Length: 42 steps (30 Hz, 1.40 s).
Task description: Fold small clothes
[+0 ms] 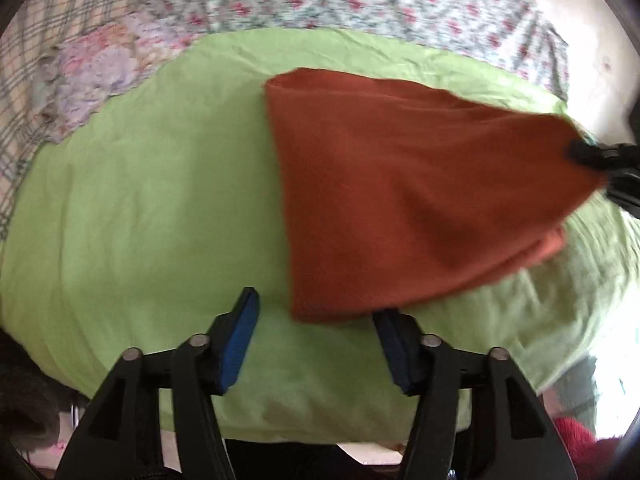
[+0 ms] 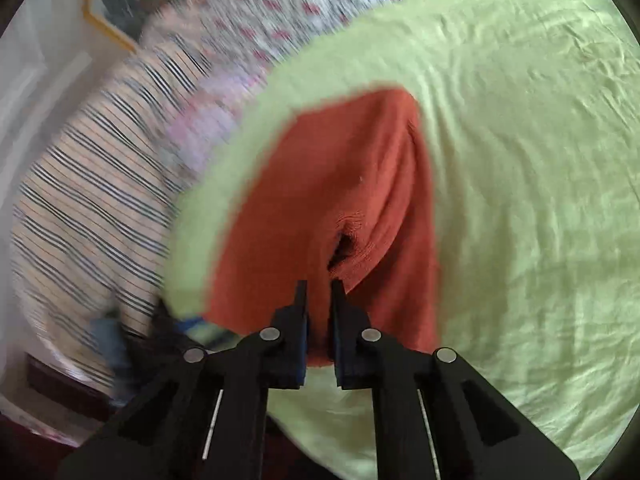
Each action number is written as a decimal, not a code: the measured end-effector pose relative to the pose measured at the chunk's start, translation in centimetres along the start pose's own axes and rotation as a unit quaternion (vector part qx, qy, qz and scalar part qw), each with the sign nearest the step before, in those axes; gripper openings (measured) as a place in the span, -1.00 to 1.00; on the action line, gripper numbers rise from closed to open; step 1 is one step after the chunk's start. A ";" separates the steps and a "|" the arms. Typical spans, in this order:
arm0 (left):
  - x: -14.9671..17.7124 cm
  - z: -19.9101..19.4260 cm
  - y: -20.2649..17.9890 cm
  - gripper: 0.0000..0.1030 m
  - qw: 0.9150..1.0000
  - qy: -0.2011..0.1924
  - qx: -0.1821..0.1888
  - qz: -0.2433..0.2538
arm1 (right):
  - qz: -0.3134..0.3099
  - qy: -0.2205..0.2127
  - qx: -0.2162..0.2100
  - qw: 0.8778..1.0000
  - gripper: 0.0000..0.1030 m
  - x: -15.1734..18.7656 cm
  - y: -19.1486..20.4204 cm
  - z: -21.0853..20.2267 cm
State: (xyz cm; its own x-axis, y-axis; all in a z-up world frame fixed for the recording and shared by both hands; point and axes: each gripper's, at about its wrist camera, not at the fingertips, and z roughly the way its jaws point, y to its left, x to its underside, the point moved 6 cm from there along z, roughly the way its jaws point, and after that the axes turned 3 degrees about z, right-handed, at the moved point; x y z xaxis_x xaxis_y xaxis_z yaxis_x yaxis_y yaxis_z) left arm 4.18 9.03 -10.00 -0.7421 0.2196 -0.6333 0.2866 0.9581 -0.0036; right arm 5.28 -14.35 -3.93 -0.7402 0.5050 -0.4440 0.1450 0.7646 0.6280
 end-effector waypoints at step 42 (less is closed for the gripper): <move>-4.9 2.6 -3.4 -0.65 0.986 0.027 0.167 -0.009 | 0.007 0.032 0.103 0.994 -0.78 -9.3 -6.1 8.3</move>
State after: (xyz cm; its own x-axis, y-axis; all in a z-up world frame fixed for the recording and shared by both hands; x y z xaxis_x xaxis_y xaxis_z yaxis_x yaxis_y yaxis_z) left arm 8.44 4.21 -8.86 -0.7780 0.2205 -0.5884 0.4492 0.8499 -0.2755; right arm 16.75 -20.36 -8.97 -0.7764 0.4947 -0.3904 0.2815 0.8265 0.4875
